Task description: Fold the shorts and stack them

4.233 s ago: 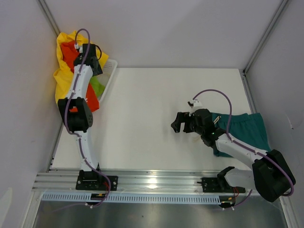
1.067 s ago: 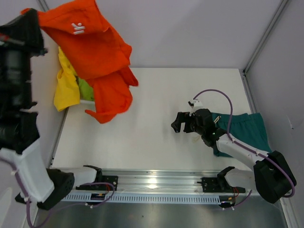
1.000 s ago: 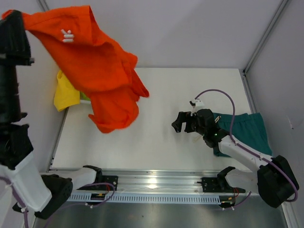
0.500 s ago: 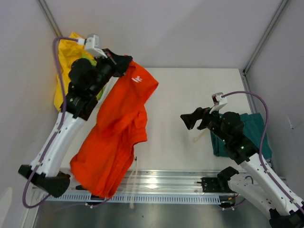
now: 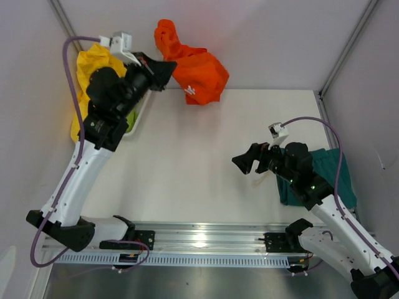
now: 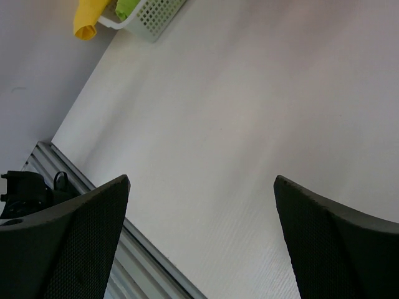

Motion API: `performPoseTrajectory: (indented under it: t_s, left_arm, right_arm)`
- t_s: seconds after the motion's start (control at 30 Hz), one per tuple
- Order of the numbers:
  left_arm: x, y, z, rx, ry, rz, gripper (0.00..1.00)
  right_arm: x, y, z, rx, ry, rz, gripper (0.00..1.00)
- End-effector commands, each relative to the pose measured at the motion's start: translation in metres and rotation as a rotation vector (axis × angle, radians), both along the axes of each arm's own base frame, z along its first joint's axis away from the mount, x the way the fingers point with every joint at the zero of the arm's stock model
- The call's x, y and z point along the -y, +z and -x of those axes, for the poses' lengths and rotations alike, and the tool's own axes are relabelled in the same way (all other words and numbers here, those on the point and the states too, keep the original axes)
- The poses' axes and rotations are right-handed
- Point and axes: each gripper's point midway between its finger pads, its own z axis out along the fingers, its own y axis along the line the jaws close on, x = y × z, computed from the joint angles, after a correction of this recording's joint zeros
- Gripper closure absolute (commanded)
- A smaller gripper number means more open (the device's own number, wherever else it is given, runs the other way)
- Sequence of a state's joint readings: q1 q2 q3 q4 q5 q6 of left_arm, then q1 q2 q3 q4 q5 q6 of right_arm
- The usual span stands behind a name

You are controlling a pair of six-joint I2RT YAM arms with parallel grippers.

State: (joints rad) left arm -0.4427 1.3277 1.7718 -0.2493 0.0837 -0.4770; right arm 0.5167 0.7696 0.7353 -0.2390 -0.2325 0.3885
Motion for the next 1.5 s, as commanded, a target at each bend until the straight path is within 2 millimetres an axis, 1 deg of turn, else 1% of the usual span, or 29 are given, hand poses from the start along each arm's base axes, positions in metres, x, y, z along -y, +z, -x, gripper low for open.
performPoseTrajectory:
  t_s: [0.0, 0.03, 0.07, 0.13, 0.17, 0.23, 0.27, 0.3, 0.33, 0.37, 0.4, 0.43, 0.5, 0.53, 0.63, 0.73, 0.77, 0.83, 0.87, 0.9, 0.93, 1.1, 1.13, 1.17, 1.27, 1.3, 1.33, 1.43, 1.47]
  left_arm:
    - [0.034, -0.07, 0.005, -0.046, -0.14, -0.04, 1.0]
    - [0.036, -0.068, 0.01, -0.016, -0.15, -0.001, 1.0]
    - [0.045, -0.116, 0.004, -0.095, -0.162, -0.025, 1.0]
    - [0.056, -0.141, 0.0, -0.118, -0.181, -0.021, 1.0]
    - [0.066, -0.193, 0.002, -0.208, -0.185, -0.056, 1.0]
    - [0.082, -0.225, -0.002, -0.236, -0.206, -0.065, 1.0]
    - [0.09, -0.254, 0.002, -0.283, -0.22, -0.087, 1.0]
    - [0.094, -0.272, 0.001, -0.317, -0.217, -0.083, 1.0]
    - [0.093, -0.309, 0.005, -0.38, -0.209, -0.104, 1.0]
    - [0.098, -0.327, 0.001, -0.399, -0.211, -0.104, 1.0]
    - [0.097, -0.353, 0.005, -0.457, -0.207, -0.108, 1.0]
    - [0.1, -0.372, 0.004, -0.499, -0.208, -0.118, 1.0]
    - [0.102, -0.387, 0.007, -0.536, -0.221, -0.109, 1.0]
    - [0.102, -0.397, 0.01, -0.559, -0.223, -0.115, 1.0]
    - [0.103, -0.409, 0.014, -0.586, -0.227, -0.121, 1.0]
    - [0.103, -0.41, 0.017, -0.594, -0.229, -0.131, 1.0]
    - [0.103, -0.41, 0.019, -0.592, -0.229, -0.139, 1.0]
    - [0.103, -0.408, 0.02, -0.588, -0.224, -0.147, 1.0]
    - [0.102, -0.411, 0.023, -0.591, -0.221, -0.158, 1.0]
    - [0.102, -0.409, 0.022, -0.585, -0.22, -0.156, 1.0]
    - [0.101, -0.411, 0.024, -0.59, -0.221, -0.157, 1.0]
    - [0.099, -0.413, 0.029, -0.592, -0.223, -0.158, 1.0]
    - [0.1, -0.412, 0.03, -0.589, -0.227, -0.157, 1.0]
    - [0.1, -0.412, 0.031, -0.588, -0.228, -0.159, 1.0]
    - [0.1, -0.415, 0.03, -0.592, -0.223, -0.164, 1.0]
    - [0.1, -0.416, 0.031, -0.594, -0.224, -0.163, 1.0]
    - [0.1, -0.418, 0.032, -0.598, -0.227, -0.164, 1.0]
    - [0.101, -0.419, 0.033, -0.602, -0.233, -0.159, 1.0]
    - [0.101, -0.419, 0.033, -0.603, -0.231, -0.158, 1.0]
  right_arm:
    - [-0.01, 0.014, 0.001, 0.048, 0.056, -0.043, 0.01]
    - [-0.01, 0.011, 0.0, 0.046, 0.058, -0.04, 0.01]
    - [-0.012, 0.009, 0.001, 0.044, 0.071, -0.039, 0.01]
    - [-0.013, -0.001, 0.003, 0.025, 0.085, -0.027, 0.0]
    - [-0.014, -0.006, 0.005, 0.016, 0.094, -0.019, 0.01]
    - [-0.012, -0.019, 0.008, -0.014, 0.095, -0.006, 0.01]
    - [-0.012, -0.024, 0.009, -0.024, 0.094, -0.004, 0.01]
    - [-0.011, -0.028, 0.01, -0.037, 0.092, -0.006, 0.01]
    - [-0.01, -0.039, 0.013, -0.072, 0.085, -0.01, 0.0]
    - [-0.009, -0.043, 0.015, -0.084, 0.077, -0.015, 0.0]
    - [-0.008, -0.048, 0.016, -0.117, 0.064, -0.029, 0.01]
    - [-0.009, -0.059, 0.019, -0.148, 0.065, -0.027, 0.01]
    - [-0.015, -0.071, 0.028, -0.177, 0.111, -0.031, 0.01]
    - [-0.016, -0.082, 0.032, -0.196, 0.115, -0.019, 0.01]
    - [-0.019, -0.101, 0.037, -0.207, 0.125, 0.036, 0.05]
    - [-0.023, -0.115, 0.037, -0.203, 0.104, 0.123, 0.07]
    - [-0.024, -0.115, 0.033, -0.181, 0.094, 0.156, 0.09]
    - [-0.02, -0.129, 0.025, -0.18, 0.04, 0.243, 0.17]
    - [-0.024, -0.13, 0.025, -0.176, 0.049, 0.263, 0.23]
    - [-0.027, -0.137, 0.023, -0.198, 0.048, 0.284, 0.24]
    - [-0.032, -0.138, 0.021, -0.203, 0.057, 0.272, 0.26]
    - [-0.042, -0.153, 0.014, -0.293, 0.01, 0.179, 0.27]
    - [-0.05, -0.146, 0.005, -0.267, 0.005, 0.117, 0.27]
    - [-0.055, -0.145, 0.005, -0.269, 0.017, 0.078, 0.27]
    - [-0.061, -0.149, -0.006, -0.278, -0.027, 0.006, 0.27]
    - [-0.064, -0.144, -0.013, -0.254, -0.035, -0.028, 0.27]
    - [-0.065, -0.153, -0.013, -0.28, -0.036, -0.037, 0.29]
    - [-0.07, -0.157, -0.019, -0.295, -0.037, -0.075, 0.3]
    - [-0.07, -0.163, -0.021, -0.312, -0.047, -0.063, 0.3]
